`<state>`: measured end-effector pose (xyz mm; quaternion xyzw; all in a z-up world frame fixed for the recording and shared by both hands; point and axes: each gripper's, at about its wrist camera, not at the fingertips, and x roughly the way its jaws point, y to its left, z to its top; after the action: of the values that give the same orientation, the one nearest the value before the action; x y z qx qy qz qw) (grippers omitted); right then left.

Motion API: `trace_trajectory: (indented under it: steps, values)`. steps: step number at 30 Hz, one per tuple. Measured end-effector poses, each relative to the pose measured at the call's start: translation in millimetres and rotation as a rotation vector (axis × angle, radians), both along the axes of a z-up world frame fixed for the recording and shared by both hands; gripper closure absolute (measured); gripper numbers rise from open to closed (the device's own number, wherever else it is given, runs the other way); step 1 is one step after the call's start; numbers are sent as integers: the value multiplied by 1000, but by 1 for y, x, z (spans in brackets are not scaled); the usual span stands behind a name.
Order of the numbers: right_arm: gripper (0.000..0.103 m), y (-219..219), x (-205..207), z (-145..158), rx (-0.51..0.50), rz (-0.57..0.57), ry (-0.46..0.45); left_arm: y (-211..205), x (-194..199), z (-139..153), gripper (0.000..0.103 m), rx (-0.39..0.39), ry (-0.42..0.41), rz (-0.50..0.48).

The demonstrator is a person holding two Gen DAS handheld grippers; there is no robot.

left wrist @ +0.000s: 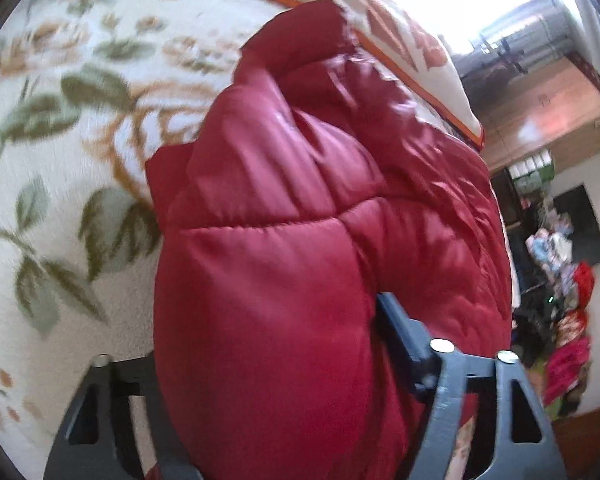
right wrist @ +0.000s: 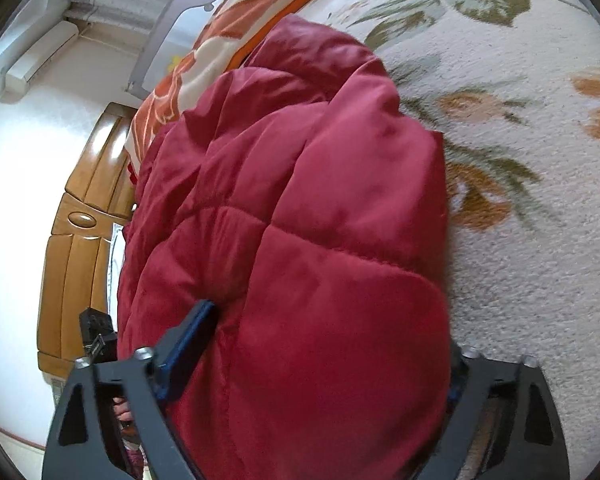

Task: Fold large clothes

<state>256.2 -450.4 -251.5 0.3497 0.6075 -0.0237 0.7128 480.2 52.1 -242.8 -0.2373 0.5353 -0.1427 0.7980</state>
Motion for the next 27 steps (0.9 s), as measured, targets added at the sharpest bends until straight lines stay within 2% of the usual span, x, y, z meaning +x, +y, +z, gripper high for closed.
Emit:
trace_trajectory:
  steps: [2, 4, 6, 10, 14, 17, 22, 27]
  values:
    - [28, 0, 0, 2, 9, 4, 2, -5, -4, 8, 47, 21, -20, -7]
    - [43, -2, -1, 6, 25, 4, -4, -7, -8, 14, 53, 15, -33, -5]
    - [50, -1, -2, 12, 34, 6, -10, -8, -13, 21, 59, -3, -51, -5]
    - [60, 1, -6, 28, 54, -3, -16, -9, -36, 46, 64, -32, -106, -25]
    - [64, 11, -17, 59, 77, 11, -70, -6, -74, 67, 66, -70, -148, -41]
    - [65, 23, -32, 82, 87, 18, -102, 4, -104, 72, 66, -98, -160, -47]
    - [66, 44, -72, 113, 95, 31, -129, 22, -169, 76, 66, -134, -176, -64]
    - [66, 70, -132, 134, 113, 29, -126, 40, -231, 66, 66, -149, -158, -71]
